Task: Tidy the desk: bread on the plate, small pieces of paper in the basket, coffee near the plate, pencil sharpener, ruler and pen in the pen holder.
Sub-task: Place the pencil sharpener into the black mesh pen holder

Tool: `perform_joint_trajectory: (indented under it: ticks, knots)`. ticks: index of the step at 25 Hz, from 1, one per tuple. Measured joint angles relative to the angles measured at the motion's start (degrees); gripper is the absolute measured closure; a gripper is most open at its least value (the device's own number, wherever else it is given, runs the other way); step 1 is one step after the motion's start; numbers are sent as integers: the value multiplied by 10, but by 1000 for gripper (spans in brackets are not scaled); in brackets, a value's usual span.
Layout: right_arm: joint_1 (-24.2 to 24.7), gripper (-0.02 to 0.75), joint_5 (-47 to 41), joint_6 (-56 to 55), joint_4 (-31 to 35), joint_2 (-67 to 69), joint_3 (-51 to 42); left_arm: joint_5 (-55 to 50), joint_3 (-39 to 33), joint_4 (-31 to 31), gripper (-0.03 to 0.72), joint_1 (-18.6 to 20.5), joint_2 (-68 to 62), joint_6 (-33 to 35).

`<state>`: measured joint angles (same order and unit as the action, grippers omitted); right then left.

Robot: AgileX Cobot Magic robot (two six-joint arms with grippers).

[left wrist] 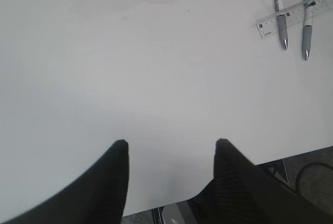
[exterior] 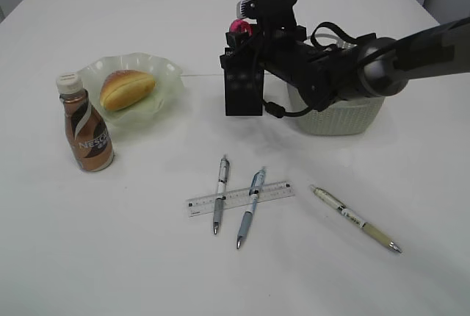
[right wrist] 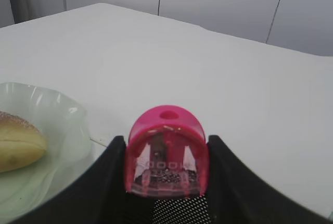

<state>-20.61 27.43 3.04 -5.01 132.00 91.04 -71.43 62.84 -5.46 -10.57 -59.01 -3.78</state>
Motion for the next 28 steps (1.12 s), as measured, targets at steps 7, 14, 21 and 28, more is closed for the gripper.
perform_joint_trajectory:
  ticks: [7, 14, 21, 28]
  knots:
    - [2, 405, 12, 44, 44, 0, 1, 0, 0, 0, 316, 0, 0, 0]
    - [3, 405, 16, 46, 50, 0, 1, 0, 0, 0, 317, 0, 0, 0]
    - [4, 405, 19, 48, 50, 19, 23, 0, 0, 0, 318, 0, 0, 0]
    - [4, 405, 10, 49, 53, 30, 33, 0, 0, 0, 319, 0, 0, 0]
